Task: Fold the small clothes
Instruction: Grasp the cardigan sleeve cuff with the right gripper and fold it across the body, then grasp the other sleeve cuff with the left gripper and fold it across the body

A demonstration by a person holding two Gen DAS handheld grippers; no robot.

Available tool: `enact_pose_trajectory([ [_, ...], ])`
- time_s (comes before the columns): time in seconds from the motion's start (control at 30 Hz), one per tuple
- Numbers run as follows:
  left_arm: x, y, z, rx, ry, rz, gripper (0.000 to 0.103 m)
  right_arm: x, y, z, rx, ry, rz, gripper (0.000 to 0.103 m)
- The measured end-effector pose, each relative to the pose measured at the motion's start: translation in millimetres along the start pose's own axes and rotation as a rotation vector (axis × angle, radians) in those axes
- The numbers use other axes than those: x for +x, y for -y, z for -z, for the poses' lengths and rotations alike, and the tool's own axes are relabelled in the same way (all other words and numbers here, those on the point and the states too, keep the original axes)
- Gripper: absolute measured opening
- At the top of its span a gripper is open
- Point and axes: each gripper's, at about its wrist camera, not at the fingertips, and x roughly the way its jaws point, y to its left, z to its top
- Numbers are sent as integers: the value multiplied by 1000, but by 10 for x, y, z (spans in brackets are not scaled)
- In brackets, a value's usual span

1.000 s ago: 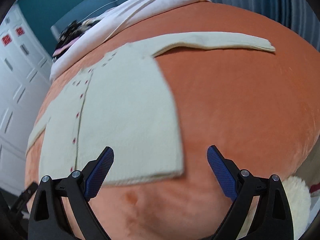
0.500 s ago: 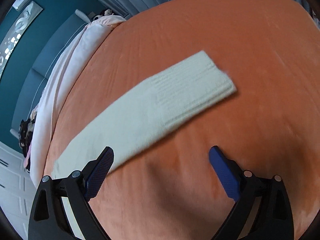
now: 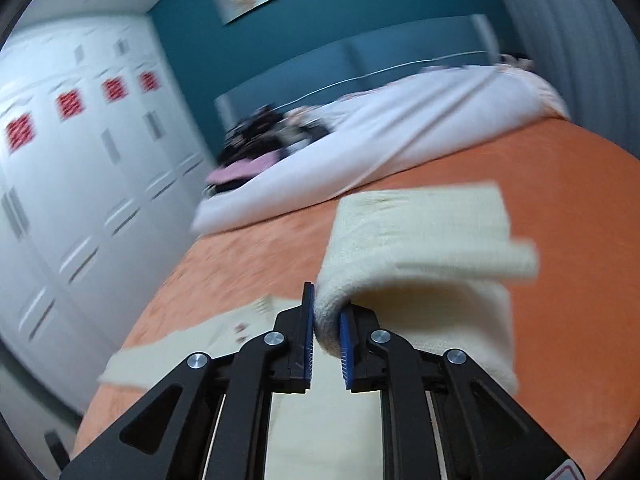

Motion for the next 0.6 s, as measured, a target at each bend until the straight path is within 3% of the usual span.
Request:
enact_pose_trajectory([
  [0.03,36,-16,-93,-18,0,17,98,228,-245,115,-52,-43,-21,50],
  [0.1,129,-35,-214,-52,-11,47,98,621,-578,519,-147,-137,10,50],
  [0.17,264,-71,-344,-107,-38,107,98,769,-591,845,-154,-198,42,50],
  [0.3,652,-51,-618,-209,-79,228,98,531,52,1044,56,-189,90,51],
  [0.47,1412,115,-929,-347,-145,296,98,307,1054,1039,323,-165,214,55],
  [0.53,1661,186,-965,-387,-174,265,97,379,1266,1040,341,-174,271,55],
  [0.6,1738,292,-987,-360,-146,195,91,488,1334,1043,343,-187,289,55],
])
